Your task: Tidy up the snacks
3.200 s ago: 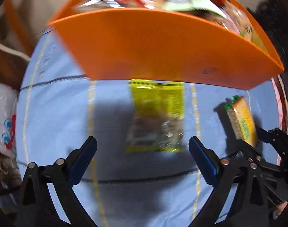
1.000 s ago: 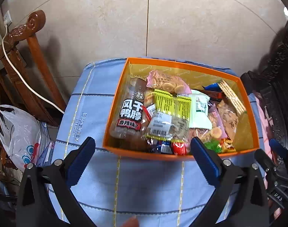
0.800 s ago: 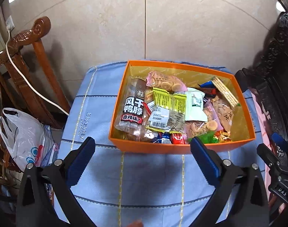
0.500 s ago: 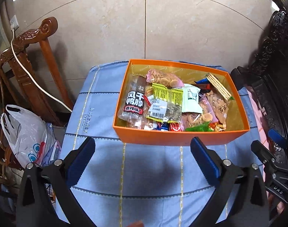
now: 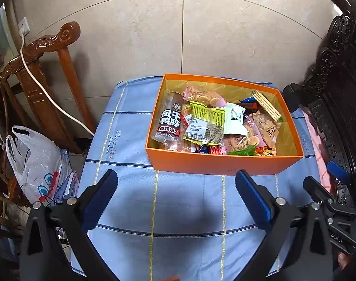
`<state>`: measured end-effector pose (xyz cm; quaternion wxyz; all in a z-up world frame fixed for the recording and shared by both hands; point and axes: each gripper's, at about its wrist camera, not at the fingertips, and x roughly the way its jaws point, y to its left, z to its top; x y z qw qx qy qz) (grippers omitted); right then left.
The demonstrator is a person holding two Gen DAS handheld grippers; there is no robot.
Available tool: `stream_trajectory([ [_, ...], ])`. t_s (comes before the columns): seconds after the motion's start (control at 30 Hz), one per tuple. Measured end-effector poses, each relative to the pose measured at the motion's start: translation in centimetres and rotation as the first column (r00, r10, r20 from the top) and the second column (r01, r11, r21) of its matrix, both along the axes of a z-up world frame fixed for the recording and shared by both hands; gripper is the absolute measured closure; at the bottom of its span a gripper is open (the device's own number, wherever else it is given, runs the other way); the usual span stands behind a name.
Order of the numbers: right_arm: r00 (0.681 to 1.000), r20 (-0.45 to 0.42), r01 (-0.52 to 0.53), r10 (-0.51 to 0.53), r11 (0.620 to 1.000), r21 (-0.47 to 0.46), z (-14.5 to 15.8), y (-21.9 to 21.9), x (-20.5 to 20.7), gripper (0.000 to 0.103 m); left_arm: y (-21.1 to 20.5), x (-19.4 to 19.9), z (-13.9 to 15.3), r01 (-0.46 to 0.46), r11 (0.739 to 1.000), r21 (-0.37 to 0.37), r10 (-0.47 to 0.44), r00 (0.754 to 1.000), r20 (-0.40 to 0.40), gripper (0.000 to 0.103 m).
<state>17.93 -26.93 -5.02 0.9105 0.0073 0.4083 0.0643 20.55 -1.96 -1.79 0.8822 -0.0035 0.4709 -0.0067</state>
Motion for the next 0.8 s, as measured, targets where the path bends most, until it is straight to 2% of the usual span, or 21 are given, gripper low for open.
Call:
stream_trajectory([
  [0.33, 1.000, 0.011, -0.007, 0.007, 1.000, -0.010, 0.4, 0.2, -0.4, 0.016, -0.1, -0.5, 0.5, 0.005, 1.000, 0.007, -0.005, 1.000, 0.012, 0.004],
  [0.47, 1.000, 0.009, -0.007, 0.007, 1.000, -0.012, 0.4, 0.1, -0.4, 0.016, -0.5, -1.4, 1.3, 0.006, 0.998, 0.057, -0.012, 0.995, 0.099, 0.004],
  [0.8, 1.000, 0.004, -0.012, 0.012, 1.000, -0.010, 0.3, 0.0, -0.4, 0.016, -0.7, -1.2, 1.5, 0.028, 0.999, 0.042, -0.031, 0.997, 0.067, 0.004],
])
